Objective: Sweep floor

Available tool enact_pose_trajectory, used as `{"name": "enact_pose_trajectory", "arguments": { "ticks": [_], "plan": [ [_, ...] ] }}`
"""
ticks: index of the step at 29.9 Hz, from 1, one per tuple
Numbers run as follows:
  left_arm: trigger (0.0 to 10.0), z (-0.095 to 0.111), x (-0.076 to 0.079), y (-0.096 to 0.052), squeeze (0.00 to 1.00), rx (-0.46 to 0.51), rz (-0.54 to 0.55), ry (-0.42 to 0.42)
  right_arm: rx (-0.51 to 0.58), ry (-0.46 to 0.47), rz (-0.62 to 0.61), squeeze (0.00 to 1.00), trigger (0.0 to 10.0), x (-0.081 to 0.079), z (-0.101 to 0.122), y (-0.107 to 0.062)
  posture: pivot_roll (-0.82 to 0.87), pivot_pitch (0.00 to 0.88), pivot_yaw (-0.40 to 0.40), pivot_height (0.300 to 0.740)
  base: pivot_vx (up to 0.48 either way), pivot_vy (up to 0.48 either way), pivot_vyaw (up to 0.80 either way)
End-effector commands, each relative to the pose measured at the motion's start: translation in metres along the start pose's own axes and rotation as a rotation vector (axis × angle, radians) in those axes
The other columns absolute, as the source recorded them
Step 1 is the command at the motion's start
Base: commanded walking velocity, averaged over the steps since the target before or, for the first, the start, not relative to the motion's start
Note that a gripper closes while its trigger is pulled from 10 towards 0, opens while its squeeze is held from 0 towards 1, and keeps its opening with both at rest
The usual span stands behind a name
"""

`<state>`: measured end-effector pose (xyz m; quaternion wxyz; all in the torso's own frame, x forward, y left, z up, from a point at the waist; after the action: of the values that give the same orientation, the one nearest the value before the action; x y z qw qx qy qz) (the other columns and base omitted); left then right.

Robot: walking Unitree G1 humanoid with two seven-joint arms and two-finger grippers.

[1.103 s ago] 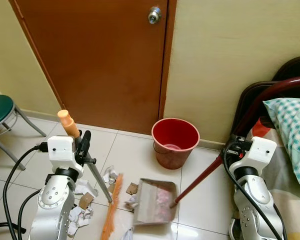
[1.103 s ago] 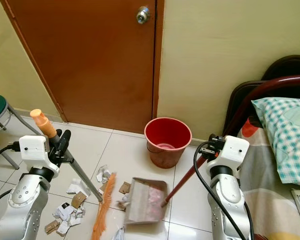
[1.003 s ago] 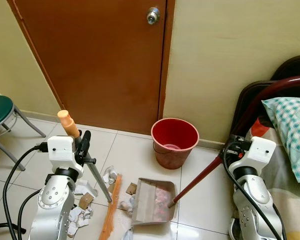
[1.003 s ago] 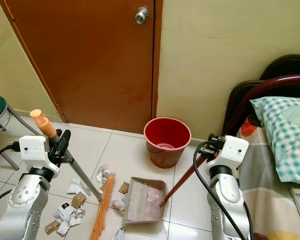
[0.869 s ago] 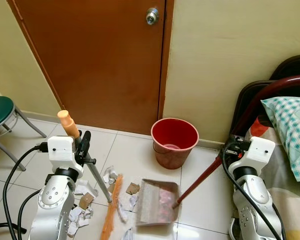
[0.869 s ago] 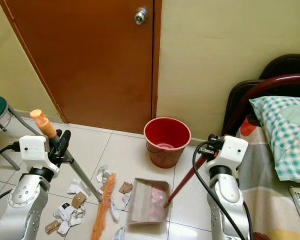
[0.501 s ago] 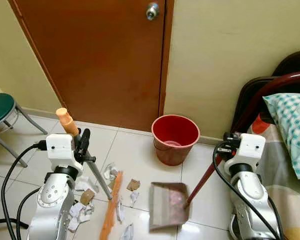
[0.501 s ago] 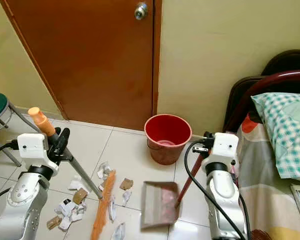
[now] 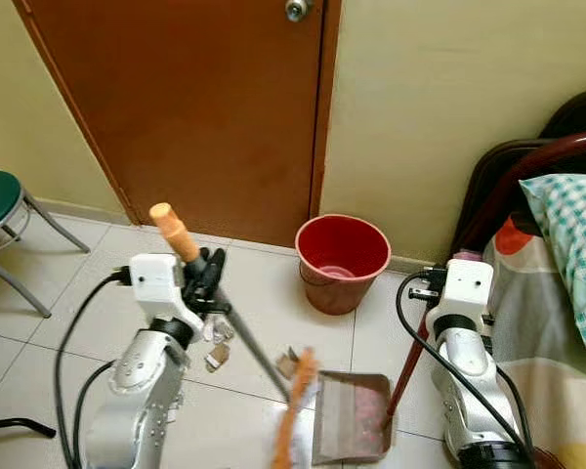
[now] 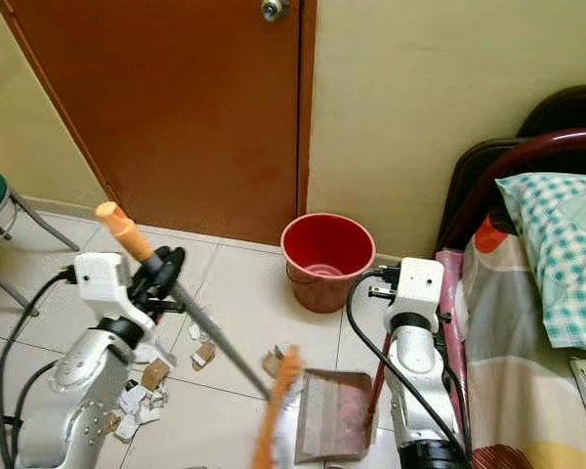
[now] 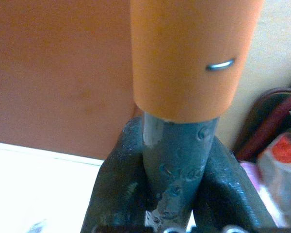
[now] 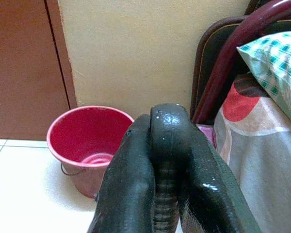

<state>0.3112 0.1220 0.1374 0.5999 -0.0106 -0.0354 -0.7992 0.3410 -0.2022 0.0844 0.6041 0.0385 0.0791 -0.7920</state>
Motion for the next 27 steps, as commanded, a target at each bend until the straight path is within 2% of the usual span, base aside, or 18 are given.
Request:
{"name": "enact_pose_trajectory", "arguments": {
  "ticks": [1,5,8,9,10,13,15,16,17,18,19,21,25,27],
  "plan": [
    [10.0,0.021,0.003,0.001,0.0,0.072,-0.02,-0.023,0.016,0.003,0.0,0.0,10.0,-0.002,0.003,0.001,0.06,0.148,0.025,0.74,0.0,0.0,0.0],
    [10.0,0.032,0.0,0.006,0.0,0.102,-0.004,-0.096,0.009,0.034,-0.004,0.0,10.0,-0.002,0.0,0.002,0.06,0.149,0.026,0.74,0.0,0.0,0.0],
    [10.0,0.04,-0.004,0.009,0.0,0.124,0.012,-0.094,0.009,0.055,0.004,0.0,10.0,-0.004,0.001,0.001,0.06,0.149,0.027,0.74,0.0,0.0,0.0],
    [10.0,0.048,-0.011,0.011,0.0,0.146,0.032,-0.071,0.016,0.078,0.024,0.0,10.0,-0.008,0.002,0.001,0.06,0.15,0.026,0.74,0.0,0.0,0.0],
    [10.0,0.048,-0.011,0.011,0.0,0.146,0.032,-0.071,0.016,0.078,0.024,0.0,10.0,-0.008,0.002,0.001,0.06,0.15,0.026,0.74,0.0,0.0,0.0],
    [10.0,0.062,-0.027,0.014,0.0,0.178,0.072,0.013,0.034,0.116,0.088,0.0,10.0,-0.023,0.009,0.001,0.06,0.151,0.026,0.74,0.0,0.0,0.0],
    [10.0,0.067,-0.034,0.014,0.0,0.186,0.089,0.063,0.059,0.113,0.147,0.0,10.0,-0.035,0.017,0.0,0.06,0.15,0.025,0.74,0.0,0.0,0.0],
    [10.0,0.067,-0.034,0.014,0.0,0.186,0.089,0.063,0.059,0.113,0.147,0.0,10.0,-0.035,0.017,0.0,0.06,0.15,0.025,0.74,0.0,0.0,0.0],
    [10.0,0.069,-0.045,0.013,0.0,0.181,0.119,0.112,0.092,0.101,0.232,0.0,10.0,-0.052,0.027,-0.002,0.06,0.15,0.026,0.74,0.0,0.0,0.0],
    [10.0,0.069,-0.051,0.012,0.0,0.177,0.134,0.131,0.107,0.095,0.276,0.0,10.0,-0.061,0.032,-0.004,0.06,0.151,0.027,0.74,0.0,0.0,0.0],
    [10.0,0.069,-0.054,0.012,0.0,0.173,0.143,0.141,0.115,0.093,0.299,0.0,10.0,-0.065,0.034,-0.005,0.06,0.151,0.026,0.74,0.0,0.0,0.0],
    [10.0,0.065,-0.064,0.009,0.0,0.154,0.176,0.169,0.159,0.024,0.366,0.0,10.0,-0.079,0.043,-0.008,0.06,0.152,0.023,0.74,0.0,0.0,0.0],
    [10.0,0.063,-0.069,0.006,0.0,0.14,0.194,0.193,0.174,0.003,0.398,0.0,10.0,-0.083,0.046,-0.009,0.06,0.153,0.02,0.74,0.0,0.0,0.0],
    [10.0,0.057,-0.072,0.002,0.0,0.118,0.209,0.228,0.194,-0.05,0.429,0.0,10.0,-0.086,0.047,-0.011,0.06,0.154,0.017,0.74,0.0,0.0,0.0]
  ]
}}
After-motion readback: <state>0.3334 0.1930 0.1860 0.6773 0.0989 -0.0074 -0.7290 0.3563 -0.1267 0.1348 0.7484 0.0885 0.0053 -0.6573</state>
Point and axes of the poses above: a point about 5 cm out from each wrist's last joint towards the gripper, its own y axis pointing out of the wrist towards the gripper, its own z axis along the axis of the wrist's last joint, x = y × z, the point moved 5 cm from there along y, pointing out of the wrist towards the gripper, and after that the axes turned 13 degrees about y, right-handed, at the moved point
